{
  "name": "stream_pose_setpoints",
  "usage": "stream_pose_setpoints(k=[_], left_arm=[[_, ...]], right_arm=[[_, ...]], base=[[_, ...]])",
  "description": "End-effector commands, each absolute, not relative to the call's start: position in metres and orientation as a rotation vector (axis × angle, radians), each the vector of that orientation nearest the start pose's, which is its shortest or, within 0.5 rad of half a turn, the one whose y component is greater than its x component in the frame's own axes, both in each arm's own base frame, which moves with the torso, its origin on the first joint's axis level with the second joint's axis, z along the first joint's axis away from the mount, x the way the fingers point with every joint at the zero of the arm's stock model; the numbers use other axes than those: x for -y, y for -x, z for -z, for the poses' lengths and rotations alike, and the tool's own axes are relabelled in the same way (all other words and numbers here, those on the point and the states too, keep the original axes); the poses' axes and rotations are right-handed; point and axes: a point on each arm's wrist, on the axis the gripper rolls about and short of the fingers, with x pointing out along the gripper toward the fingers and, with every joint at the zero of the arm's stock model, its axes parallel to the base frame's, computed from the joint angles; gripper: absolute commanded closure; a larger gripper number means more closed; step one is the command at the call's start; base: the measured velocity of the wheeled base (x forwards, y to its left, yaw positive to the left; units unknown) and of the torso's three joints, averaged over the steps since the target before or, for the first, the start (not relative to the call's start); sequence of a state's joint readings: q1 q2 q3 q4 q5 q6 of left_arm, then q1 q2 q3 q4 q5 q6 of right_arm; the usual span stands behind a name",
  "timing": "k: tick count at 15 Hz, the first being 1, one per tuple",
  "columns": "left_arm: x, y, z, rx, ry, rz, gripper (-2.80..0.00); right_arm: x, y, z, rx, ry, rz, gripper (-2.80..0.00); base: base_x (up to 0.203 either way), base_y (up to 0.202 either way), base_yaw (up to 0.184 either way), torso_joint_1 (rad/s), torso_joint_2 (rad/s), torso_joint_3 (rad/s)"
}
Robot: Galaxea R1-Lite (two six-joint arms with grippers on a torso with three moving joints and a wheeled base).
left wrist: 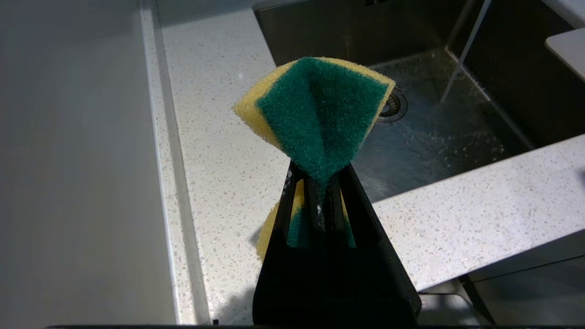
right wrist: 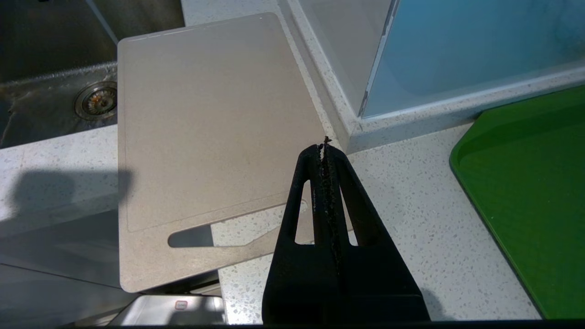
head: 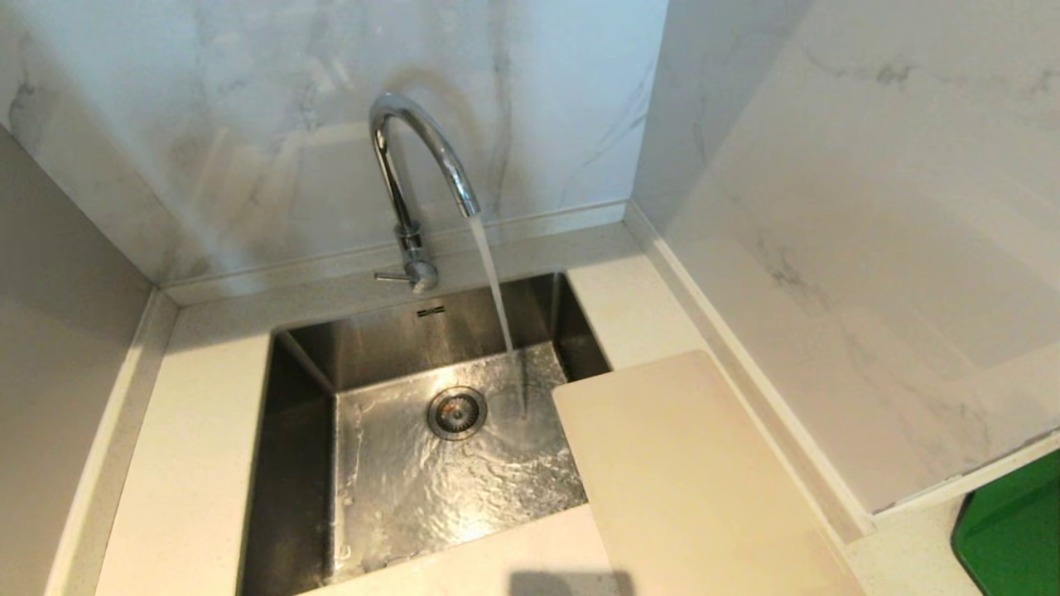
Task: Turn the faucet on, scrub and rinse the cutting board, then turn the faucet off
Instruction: Pick up the cutting board
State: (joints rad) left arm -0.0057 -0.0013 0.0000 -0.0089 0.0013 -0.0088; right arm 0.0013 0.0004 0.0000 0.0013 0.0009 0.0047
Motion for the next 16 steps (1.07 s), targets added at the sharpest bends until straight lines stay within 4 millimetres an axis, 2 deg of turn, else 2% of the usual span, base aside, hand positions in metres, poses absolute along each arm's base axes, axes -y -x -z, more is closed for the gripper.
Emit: stream_pose_setpoints(k=[1,16], left_arm=[[-0.0002,0.0227,-0.0760,0.008,0.009,0.005,0.00],[-0.0002,0.0227,-0.0759,0.007,0.009,0.005,0.00]], right_arm=[[0.0000,0.0229,-0.0753,0.000,-0.005,-0.003,0.00],[0.0000,0.0229,-0.0753,0.000,-0.006,-0.003,0.00]], base=[[0.000,0.000,0.000,0.000,0.00,0.000],[0.000,0.000,0.000,0.000,0.00,0.000]])
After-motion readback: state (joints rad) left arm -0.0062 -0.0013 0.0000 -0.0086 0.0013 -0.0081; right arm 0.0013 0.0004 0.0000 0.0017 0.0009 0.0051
